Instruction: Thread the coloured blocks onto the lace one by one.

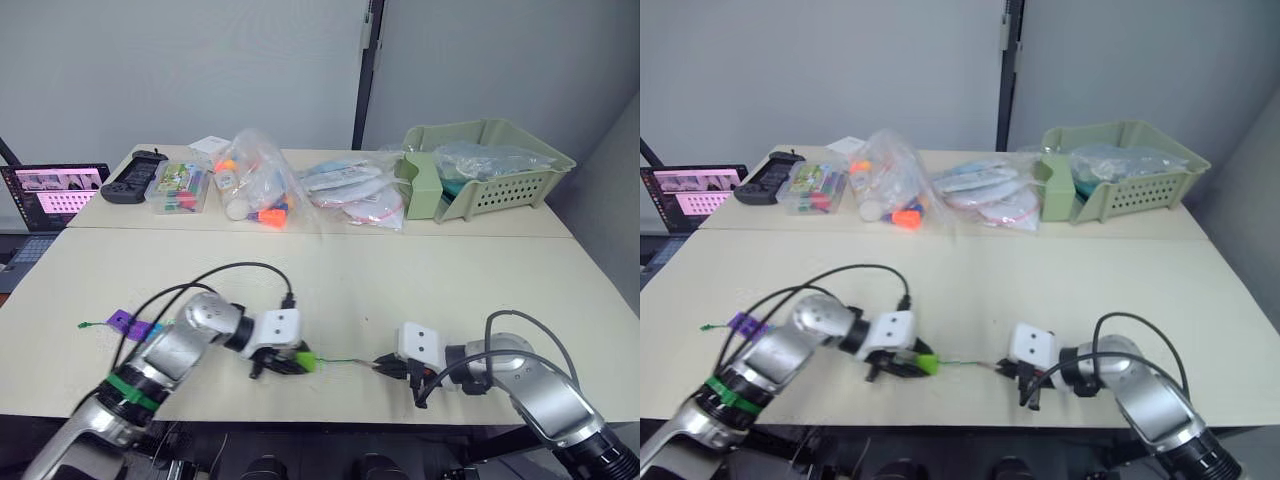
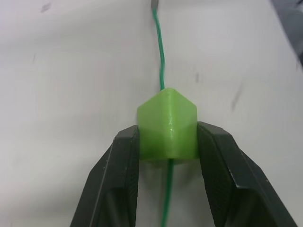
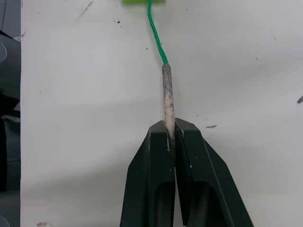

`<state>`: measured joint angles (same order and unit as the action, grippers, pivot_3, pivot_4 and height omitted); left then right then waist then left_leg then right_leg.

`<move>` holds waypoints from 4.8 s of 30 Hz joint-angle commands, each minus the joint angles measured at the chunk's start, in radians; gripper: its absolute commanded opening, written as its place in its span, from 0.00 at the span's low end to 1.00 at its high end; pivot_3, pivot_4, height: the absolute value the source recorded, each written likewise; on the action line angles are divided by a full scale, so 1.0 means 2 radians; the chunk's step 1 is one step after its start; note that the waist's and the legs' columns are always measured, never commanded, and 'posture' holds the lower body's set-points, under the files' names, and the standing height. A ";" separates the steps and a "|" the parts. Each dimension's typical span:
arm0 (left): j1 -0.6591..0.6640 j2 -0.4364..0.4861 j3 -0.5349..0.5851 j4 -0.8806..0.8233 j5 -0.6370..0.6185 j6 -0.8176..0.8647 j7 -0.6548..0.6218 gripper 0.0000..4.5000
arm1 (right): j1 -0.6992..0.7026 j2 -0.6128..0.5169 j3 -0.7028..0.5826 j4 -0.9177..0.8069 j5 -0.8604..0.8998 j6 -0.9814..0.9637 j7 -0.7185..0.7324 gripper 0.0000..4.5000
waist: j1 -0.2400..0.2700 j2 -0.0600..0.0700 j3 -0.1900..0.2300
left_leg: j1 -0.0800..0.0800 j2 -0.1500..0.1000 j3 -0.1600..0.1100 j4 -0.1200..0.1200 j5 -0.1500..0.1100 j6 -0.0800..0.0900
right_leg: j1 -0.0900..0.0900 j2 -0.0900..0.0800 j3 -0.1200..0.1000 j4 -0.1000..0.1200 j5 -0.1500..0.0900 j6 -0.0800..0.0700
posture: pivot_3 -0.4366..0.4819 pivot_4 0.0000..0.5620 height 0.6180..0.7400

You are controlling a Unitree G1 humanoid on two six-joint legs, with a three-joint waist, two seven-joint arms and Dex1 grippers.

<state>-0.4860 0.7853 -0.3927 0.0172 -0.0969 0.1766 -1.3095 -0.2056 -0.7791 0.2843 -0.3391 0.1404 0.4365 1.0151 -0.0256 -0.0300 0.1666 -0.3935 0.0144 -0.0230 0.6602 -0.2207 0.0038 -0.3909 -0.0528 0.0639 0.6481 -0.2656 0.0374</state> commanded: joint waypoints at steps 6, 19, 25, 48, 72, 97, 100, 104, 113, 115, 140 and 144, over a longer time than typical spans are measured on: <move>0.002 0.114 0.046 0.225 0.051 -0.196 -0.034 0.29 | -0.010 -0.016 -0.009 -0.004 0.001 0.004 0.012 0.00 | -0.005 0.001 0.000 | 0.002 0.000 0.000 -0.001 0.000 0.000 | 0.000 0.000 0.000 0.000 -0.001 -0.001 | 0.48 0.27 1.00; -0.013 0.121 0.067 0.306 0.048 -0.265 -0.065 0.29 | -0.007 -0.017 -0.009 -0.004 0.001 0.003 0.011 0.00 | -0.008 0.002 -0.001 | 0.002 0.001 0.002 -0.002 0.000 0.000 | 0.000 0.000 0.000 0.000 -0.001 -0.001 | 0.48 0.27 1.00; -0.013 0.118 0.072 0.301 0.048 -0.261 -0.071 0.29 | -0.008 -0.015 -0.009 -0.001 0.001 0.001 0.011 0.00 | -0.008 0.002 -0.001 | 0.002 0.001 0.002 -0.002 0.000 0.000 | 0.000 0.000 0.000 0.000 -0.001 -0.001 | 0.48 0.27 1.00; -0.075 0.211 0.031 0.055 0.076 -0.021 -0.152 0.94 | -0.018 0.018 0.005 -0.006 -0.004 0.025 -0.011 0.00 | -0.008 -0.002 0.001 | -0.006 0.001 0.001 0.000 0.000 0.000 | -0.008 0.001 0.001 0.003 -0.001 -0.001 | 0.48 0.27 1.00; -0.148 0.123 -0.060 0.071 0.214 0.012 -0.152 0.94 | 0.005 0.021 0.001 -0.044 0.002 0.061 -0.046 0.00 | -0.005 -0.002 0.001 | -0.006 0.001 0.001 0.000 0.000 0.000 | -0.008 0.003 0.002 0.004 -0.001 -0.001 | 0.48 0.27 1.00; -0.102 0.114 -0.056 0.044 0.228 0.047 -0.152 0.29 | 0.026 -0.077 -0.103 0.048 -0.002 0.021 -0.030 0.00 | -0.002 -0.001 0.001 | -0.005 0.001 0.001 0.000 0.000 0.000 | -0.007 0.002 0.002 0.004 -0.001 -0.001 | 0.48 0.27 1.00; -0.099 0.112 -0.052 0.044 0.230 0.047 -0.152 0.29 | 0.041 -0.089 -0.123 0.064 -0.003 0.007 -0.030 0.00 | -0.002 0.000 0.000 | -0.005 0.001 0.001 0.000 0.000 0.000 | -0.007 0.003 0.003 0.004 -0.001 -0.001 | 0.48 0.27 1.00; -0.096 0.110 -0.048 0.043 0.232 0.048 -0.151 0.29 | 0.048 -0.090 -0.133 0.082 -0.007 -0.007 -0.032 0.00 | -0.003 0.000 0.000 | -0.005 0.001 0.001 0.000 0.000 0.000 | -0.007 0.003 0.003 0.004 -0.001 -0.001 | 0.48 0.27 1.00; -0.087 0.113 -0.038 0.046 0.236 0.046 -0.143 0.29 | 0.042 -0.087 -0.131 0.097 -0.014 -0.014 -0.037 0.00 | -0.002 0.000 0.000 | -0.004 0.001 0.002 0.000 0.000 0.000 | -0.006 0.003 0.003 0.004 -0.001 -0.001 | 0.48 0.27 1.00; -0.084 0.114 -0.036 0.049 0.238 0.044 -0.138 0.29 | 0.041 -0.086 -0.128 0.101 -0.017 -0.017 -0.039 0.00 | -0.002 0.001 -0.001 | -0.004 0.001 0.002 0.000 0.000 0.000 | -0.006 0.003 0.003 0.004 -0.001 -0.001 | 0.48 0.27 1.00; -0.055 0.109 0.018 0.024 0.199 0.026 -0.113 0.68 | 0.026 -0.045 -0.100 0.100 -0.030 -0.008 -0.032 0.54 | -0.008 0.002 -0.002 | 0.003 0.002 0.002 0.000 0.000 0.000 | 0.001 0.003 0.003 0.004 -0.003 0.002 | 0.48 0.27 1.00; -0.058 0.128 0.051 0.011 0.173 0.040 -0.115 0.96 | 0.027 -0.057 -0.128 0.078 -0.012 -0.005 -0.019 0.82 | -0.008 0.002 -0.001 | 0.001 0.002 0.001 0.000 0.000 0.001 | -0.001 0.003 0.003 0.004 -0.003 0.001 | 0.48 0.27 1.00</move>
<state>-0.5923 1.0129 -0.3386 0.0657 0.2735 0.2450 -1.5334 -0.1666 -0.8848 0.0308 -0.1537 0.0915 0.4193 0.9510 -0.0413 -0.0267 0.1640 -0.3925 0.0181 -0.0204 0.6602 -0.2215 0.0049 -0.3943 -0.0459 0.0701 0.6561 -0.2697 0.0367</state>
